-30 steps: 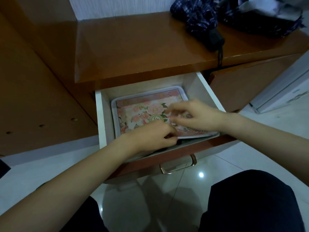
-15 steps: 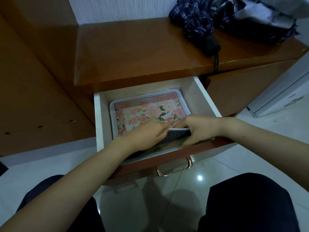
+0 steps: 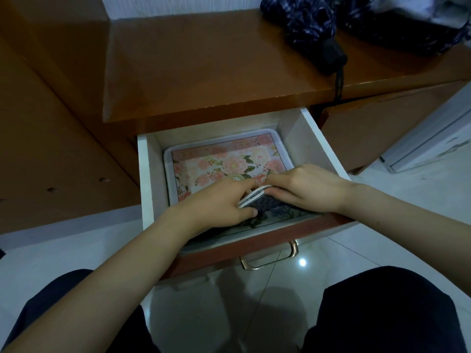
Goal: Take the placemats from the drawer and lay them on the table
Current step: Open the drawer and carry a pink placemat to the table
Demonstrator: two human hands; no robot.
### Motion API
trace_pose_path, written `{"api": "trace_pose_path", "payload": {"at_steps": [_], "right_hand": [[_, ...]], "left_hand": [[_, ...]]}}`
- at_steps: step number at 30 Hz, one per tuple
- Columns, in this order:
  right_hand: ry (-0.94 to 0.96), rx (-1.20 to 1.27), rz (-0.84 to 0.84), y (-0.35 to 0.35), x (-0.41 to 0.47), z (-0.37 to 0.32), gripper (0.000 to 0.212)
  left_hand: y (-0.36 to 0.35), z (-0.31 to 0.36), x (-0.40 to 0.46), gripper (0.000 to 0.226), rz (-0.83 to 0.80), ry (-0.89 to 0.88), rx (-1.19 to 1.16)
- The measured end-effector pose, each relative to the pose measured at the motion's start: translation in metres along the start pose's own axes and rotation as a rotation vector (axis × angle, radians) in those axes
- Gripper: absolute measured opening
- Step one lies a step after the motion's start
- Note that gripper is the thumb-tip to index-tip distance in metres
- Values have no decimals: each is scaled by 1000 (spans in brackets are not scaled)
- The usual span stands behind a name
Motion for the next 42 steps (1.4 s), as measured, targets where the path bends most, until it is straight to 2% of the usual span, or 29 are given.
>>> {"api": "trace_pose_path", "payload": {"at_steps": [2, 5, 8, 13, 17, 20, 24, 26, 28, 33, 37, 40, 42], "right_hand": [[-24, 133, -45, -2, 1, 3, 43], [-99, 436, -286, -8, 0, 11, 34], [-75, 460, -401, -10, -2, 13, 38], [-6, 336, -365, -11, 3, 6, 43], [63, 175, -130, -2, -1, 3, 29], [105, 88, -32, -1, -2, 1, 28], [111, 44, 21, 3, -4, 0, 30], [116, 31, 32, 3, -5, -1, 30], [103, 32, 32, 3, -5, -2, 33], [22, 150, -6, 3, -5, 3, 33], [-8, 231, -37, 2, -5, 3, 31], [-47, 259, -42, 2, -4, 4, 26], [-35, 196, -50, 3, -2, 3, 23]], "left_hand": [[-1, -1, 1, 32, -6, -8, 2], [-4, -1, 3, 26, -49, -14, -4], [-4, -2, 4, 24, -69, -3, -25], [-2, -6, 3, 23, -62, 4, -61], [-3, -7, 3, 28, -48, -29, -34], [-2, -9, 2, 27, -49, -43, -15], [-1, -8, -2, 50, -85, -9, -124], [-1, -7, -3, 53, -112, -27, -98], [-2, -7, -4, 49, -109, -44, -74], [-1, -6, -4, 23, -85, -44, -160], [0, -4, -4, 5, -89, -44, -136], [1, -4, -2, 6, -75, -38, -121], [0, -6, -1, 8, -79, -31, -114]]}}
Point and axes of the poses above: each hand's wrist, its own x-axis towards the middle knuckle, its own y-axis out of the back of the hand, z = x × y, the point moved 3 cm from there along x, towards the middle knuckle, and after that the axes turned 12 degrees about -x, right-handed, at the moved point
